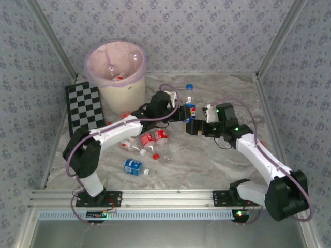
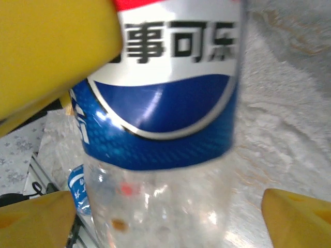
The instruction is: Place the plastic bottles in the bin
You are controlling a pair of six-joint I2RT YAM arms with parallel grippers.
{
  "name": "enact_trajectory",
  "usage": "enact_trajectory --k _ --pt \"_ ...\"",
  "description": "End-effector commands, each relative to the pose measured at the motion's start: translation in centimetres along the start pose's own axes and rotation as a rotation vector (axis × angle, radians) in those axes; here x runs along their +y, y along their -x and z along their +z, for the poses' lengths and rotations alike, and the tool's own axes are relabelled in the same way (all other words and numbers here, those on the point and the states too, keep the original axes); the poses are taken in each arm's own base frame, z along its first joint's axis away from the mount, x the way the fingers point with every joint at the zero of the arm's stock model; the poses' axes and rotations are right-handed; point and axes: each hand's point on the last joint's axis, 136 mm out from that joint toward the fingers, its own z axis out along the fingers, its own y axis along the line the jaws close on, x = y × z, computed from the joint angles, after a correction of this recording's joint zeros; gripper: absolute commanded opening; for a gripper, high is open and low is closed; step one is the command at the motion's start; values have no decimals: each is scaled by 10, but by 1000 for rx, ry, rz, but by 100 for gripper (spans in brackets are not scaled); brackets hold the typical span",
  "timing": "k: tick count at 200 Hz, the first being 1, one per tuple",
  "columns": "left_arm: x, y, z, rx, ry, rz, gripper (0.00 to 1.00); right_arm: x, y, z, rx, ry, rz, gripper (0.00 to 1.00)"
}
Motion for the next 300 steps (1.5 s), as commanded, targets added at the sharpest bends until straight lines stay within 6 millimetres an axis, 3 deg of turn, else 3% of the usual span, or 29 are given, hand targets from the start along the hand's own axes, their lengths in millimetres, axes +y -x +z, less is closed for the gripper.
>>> enact_trajectory --k 1,21,41,82,121,144,170,197,219,274,300 --pt "-15 17 -12 -23 -7 62 37 0 6 -27 -16 -19 -28 99" --pt "-18 35 -24 -38 11 107 36 -3 13 -40 -62 -35 -18 100" --pt "-16 68 -50 -85 70 181 32 -11 16 -45 -96 -62 3 100" --pt "-21 160 -130 -245 183 326 0 -20 17 -46 -83 -120 25 100" --pt "-41 226 -203 -412 163 370 0 -19 27 -47 -97 -139 54 100" --pt "-25 262 -242 -512 224 362 0 -10 34 -42 -102 -123 43 100" --pt "23 289 -269 -541 371 337 0 -10 28 -39 -64 -158 14 100" --pt "79 300 -278 -496 555 324 0 -16 21 -37 -49 -178 13 100" --pt "118 293 -271 -412 634 291 0 -18 18 -33 -39 -171 22 99" --pt "199 261 -224 -132 748 228 0 -12 24 -31 -22 -183 -32 99" --pt "220 244 -205 -46 751 195 0 -13 22 -31 -13 -193 -45 99"
